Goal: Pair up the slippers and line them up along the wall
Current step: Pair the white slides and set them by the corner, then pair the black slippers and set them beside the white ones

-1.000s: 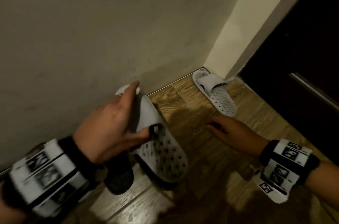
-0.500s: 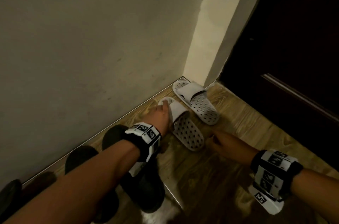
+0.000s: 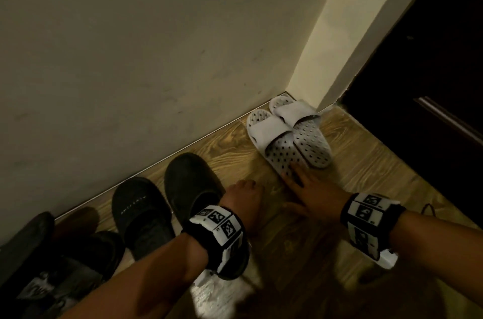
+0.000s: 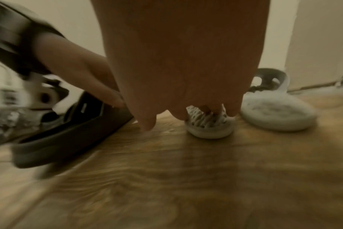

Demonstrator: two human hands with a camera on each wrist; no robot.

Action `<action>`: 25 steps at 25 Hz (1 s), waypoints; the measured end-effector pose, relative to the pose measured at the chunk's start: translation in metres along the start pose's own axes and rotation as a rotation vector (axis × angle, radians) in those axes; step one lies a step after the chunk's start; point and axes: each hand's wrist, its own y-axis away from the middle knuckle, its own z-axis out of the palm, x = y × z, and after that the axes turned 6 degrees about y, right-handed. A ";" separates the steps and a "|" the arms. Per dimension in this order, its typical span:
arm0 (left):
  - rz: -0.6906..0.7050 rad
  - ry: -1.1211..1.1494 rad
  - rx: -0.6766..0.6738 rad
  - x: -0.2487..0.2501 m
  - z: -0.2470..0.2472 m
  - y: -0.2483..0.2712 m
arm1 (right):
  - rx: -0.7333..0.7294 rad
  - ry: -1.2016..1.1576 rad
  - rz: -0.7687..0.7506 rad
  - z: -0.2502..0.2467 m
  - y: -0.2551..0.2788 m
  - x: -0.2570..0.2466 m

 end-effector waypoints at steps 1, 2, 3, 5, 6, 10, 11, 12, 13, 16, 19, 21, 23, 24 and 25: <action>0.010 0.000 0.011 0.001 0.001 0.006 | -0.009 0.034 0.020 -0.003 -0.004 0.000; 0.014 0.017 0.023 0.001 0.002 0.012 | -0.015 0.055 0.027 -0.006 -0.006 -0.002; 0.023 0.035 0.033 0.003 0.003 0.016 | -0.021 0.067 0.032 -0.007 -0.007 -0.003; 0.040 0.058 0.045 0.004 0.005 0.029 | 0.008 0.057 0.037 -0.008 -0.009 -0.004; 0.050 0.060 0.050 0.004 0.006 0.035 | 0.037 0.019 0.055 -0.008 -0.008 -0.001; 0.099 0.071 0.060 -0.001 0.011 0.054 | 0.038 -0.035 0.190 -0.003 0.005 0.012; 0.106 0.075 0.063 -0.002 0.013 0.059 | 0.024 0.014 0.201 0.000 0.010 0.011; 0.106 0.070 0.066 -0.004 0.015 0.066 | 0.031 0.038 0.195 0.001 0.014 0.005; 0.107 0.056 0.067 -0.005 0.018 0.073 | 0.061 0.048 0.172 0.002 0.018 -0.002; 0.094 0.014 0.067 -0.012 0.032 0.100 | 0.175 -0.010 0.026 -0.015 0.030 -0.040; 0.025 0.040 0.067 -0.035 0.059 0.144 | 0.192 -0.104 -0.118 -0.028 0.031 -0.090; -0.023 0.096 0.069 -0.053 0.079 0.177 | 0.208 -0.077 -0.179 -0.030 0.030 -0.119; -0.057 0.149 0.083 -0.071 0.094 0.212 | 0.182 -0.093 -0.244 -0.037 0.027 -0.144; -0.079 0.160 0.074 -0.079 0.100 0.230 | 0.140 -0.104 -0.256 -0.043 0.026 -0.154; -0.099 0.161 0.053 -0.086 0.106 0.246 | 0.110 -0.101 -0.262 -0.049 0.025 -0.161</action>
